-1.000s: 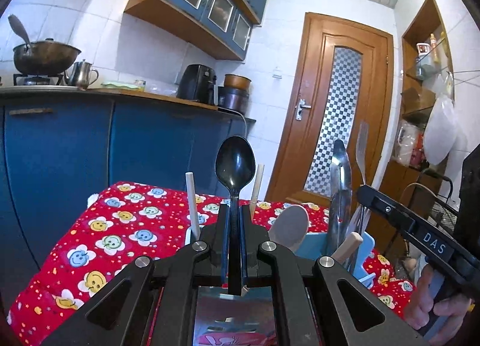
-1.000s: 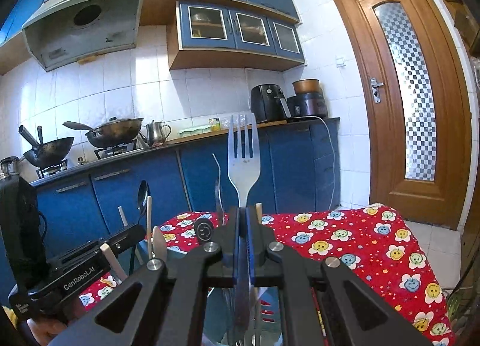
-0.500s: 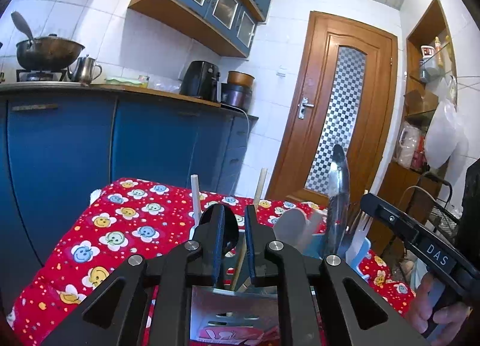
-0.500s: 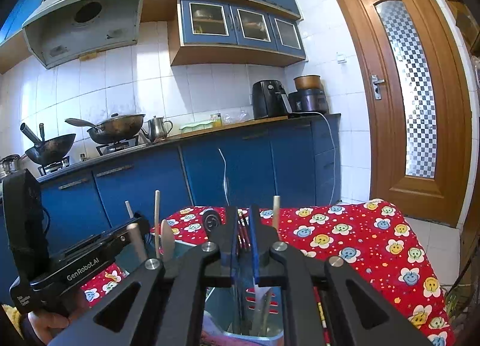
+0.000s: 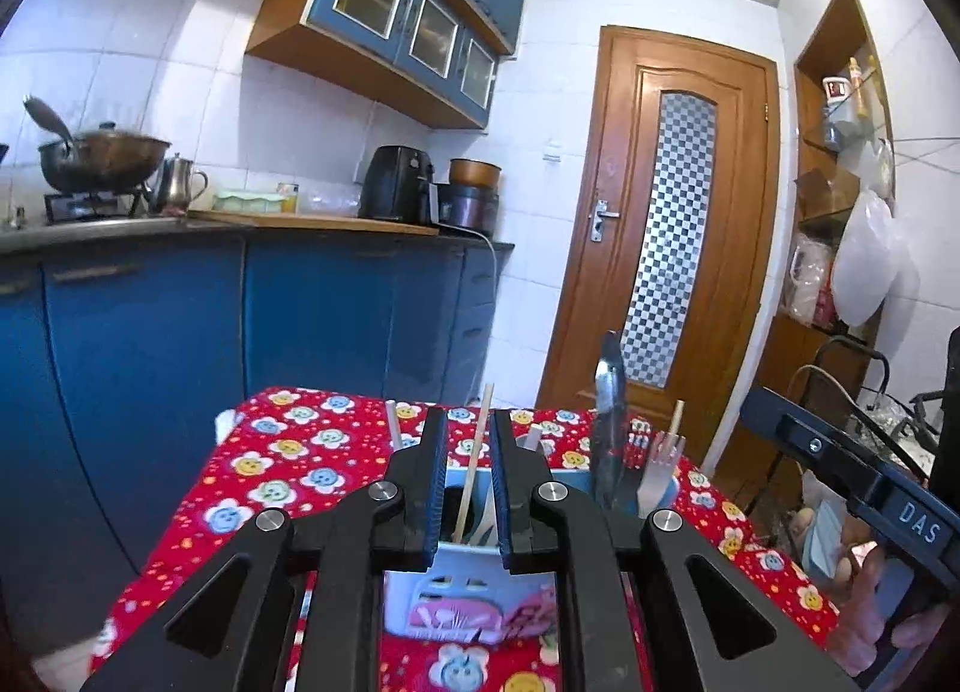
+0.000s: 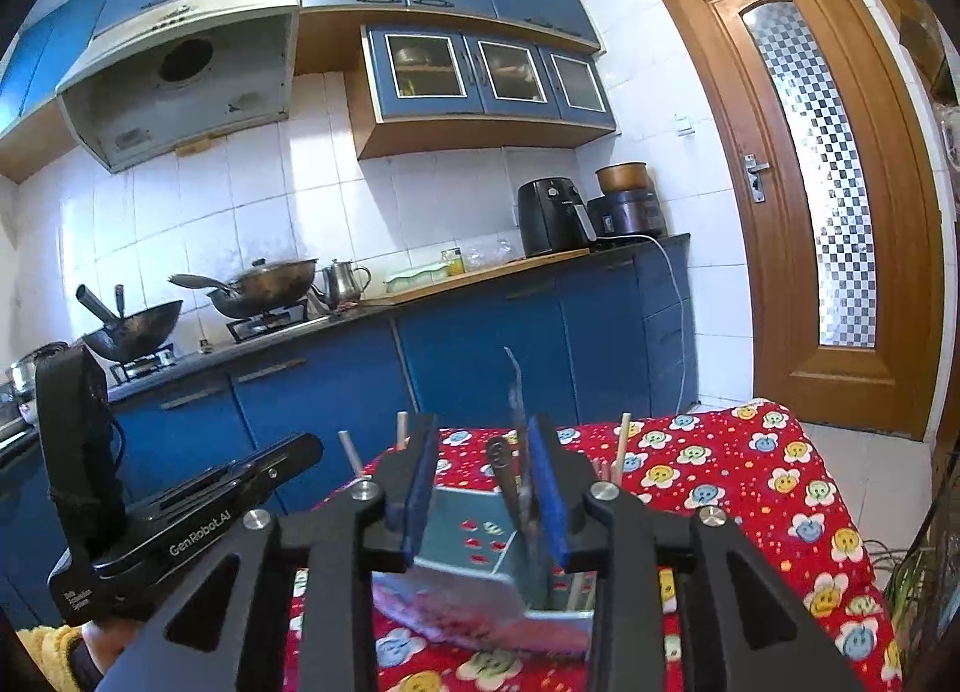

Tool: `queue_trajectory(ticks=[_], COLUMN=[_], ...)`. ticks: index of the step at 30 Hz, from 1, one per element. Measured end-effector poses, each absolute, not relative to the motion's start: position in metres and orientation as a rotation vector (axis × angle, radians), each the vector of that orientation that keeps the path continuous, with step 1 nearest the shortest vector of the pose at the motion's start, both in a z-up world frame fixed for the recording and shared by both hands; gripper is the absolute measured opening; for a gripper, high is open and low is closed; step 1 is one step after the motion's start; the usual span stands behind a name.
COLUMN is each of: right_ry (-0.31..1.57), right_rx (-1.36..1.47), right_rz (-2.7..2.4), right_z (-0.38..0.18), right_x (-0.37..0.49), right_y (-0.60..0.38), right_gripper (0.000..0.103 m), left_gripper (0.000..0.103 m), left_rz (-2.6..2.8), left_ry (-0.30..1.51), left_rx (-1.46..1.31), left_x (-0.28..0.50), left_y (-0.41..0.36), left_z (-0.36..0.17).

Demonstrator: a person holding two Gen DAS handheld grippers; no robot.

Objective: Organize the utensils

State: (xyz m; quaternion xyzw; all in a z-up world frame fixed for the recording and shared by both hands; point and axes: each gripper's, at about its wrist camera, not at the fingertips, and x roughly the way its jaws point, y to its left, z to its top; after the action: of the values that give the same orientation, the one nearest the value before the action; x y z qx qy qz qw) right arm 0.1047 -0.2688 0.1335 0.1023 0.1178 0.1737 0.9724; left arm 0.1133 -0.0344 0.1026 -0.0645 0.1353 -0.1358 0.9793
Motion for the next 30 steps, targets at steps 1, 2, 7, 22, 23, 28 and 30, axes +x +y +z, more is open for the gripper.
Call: queue_trajectory(ticks=[1, 2, 7, 22, 23, 28, 30], right_ry=[0.239, 0.242, 0.252, 0.342, 0.351, 0.361, 0.366], right_rx=[0.213, 0.221, 0.242, 0.258, 0.258, 0.242, 0.227], right_rz=[0.353, 0.359, 0.368, 0.297, 0.281, 0.243, 0.229], right_z=[0.136, 0.138, 0.145, 0.122, 0.119, 0.105, 0.099], right_x=[0.098, 0.091, 0.060, -0.007, -0.010, -0.021, -0.024], right_y=[-0.268, -0.268, -0.266, -0.264, -0.264, -0.262, -0.261], right_gripper=[0.041, 0.042, 0.054, 0.088, 0.090, 0.102, 0.102], left_gripper=[0.015, 0.015, 0.023, 0.068, 0.070, 0.074, 0.075], left_rz=[-0.271, -0.269, -0.253, -0.210, -0.204, -0.177, -0.167], left_ry=[0.280, 0.287, 0.330, 0.365, 0.364, 0.349, 0.355], left_rx=[-0.126, -0.123, -0.105, -0.050, -0.046, -0.037, -0.032], left_x=[0.108, 0.104, 0.075, 0.001, -0.001, -0.008, -0.009], left_y=[-0.033, -0.032, -0.024, -0.012, -0.012, -0.014, -0.015], left_z=[0.105, 0.107, 0.113, 0.096, 0.094, 0.079, 0.071])
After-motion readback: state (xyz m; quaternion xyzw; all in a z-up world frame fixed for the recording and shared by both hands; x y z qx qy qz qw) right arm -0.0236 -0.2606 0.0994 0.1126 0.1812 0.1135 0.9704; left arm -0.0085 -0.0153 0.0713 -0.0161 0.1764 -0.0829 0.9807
